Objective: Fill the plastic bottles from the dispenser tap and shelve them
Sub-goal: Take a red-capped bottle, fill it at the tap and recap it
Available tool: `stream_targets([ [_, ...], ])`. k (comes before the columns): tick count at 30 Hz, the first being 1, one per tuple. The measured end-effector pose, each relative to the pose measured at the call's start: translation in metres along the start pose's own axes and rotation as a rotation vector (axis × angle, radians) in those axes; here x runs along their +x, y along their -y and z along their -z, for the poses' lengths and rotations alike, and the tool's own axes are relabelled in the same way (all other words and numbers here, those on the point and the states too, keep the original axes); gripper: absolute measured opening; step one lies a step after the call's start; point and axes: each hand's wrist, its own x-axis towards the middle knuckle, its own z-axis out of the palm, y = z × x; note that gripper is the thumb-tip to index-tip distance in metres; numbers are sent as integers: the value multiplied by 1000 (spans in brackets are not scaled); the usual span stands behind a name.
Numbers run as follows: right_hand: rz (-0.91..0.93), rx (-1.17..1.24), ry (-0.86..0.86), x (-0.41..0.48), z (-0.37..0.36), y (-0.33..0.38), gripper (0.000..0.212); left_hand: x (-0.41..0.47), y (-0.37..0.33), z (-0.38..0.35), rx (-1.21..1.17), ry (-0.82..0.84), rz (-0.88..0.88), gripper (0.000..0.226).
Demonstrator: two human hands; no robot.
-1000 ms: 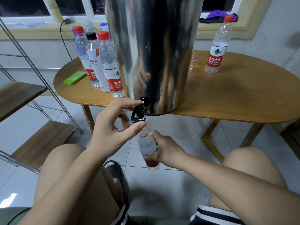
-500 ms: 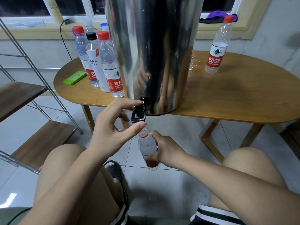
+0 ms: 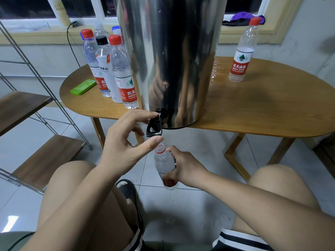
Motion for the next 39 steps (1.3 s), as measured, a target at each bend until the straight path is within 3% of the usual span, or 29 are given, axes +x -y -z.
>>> stream_targets([
  [10, -2, 1, -6, 0, 0, -1, 68, 0, -1, 1, 24, 0, -22, 46],
  [23, -19, 0, 1, 0, 0, 0, 72, 3, -8, 3, 312, -59, -269, 33],
  [39, -13, -9, -3, 3, -2, 0, 74, 6, -7, 6, 349, -49, -316, 24],
])
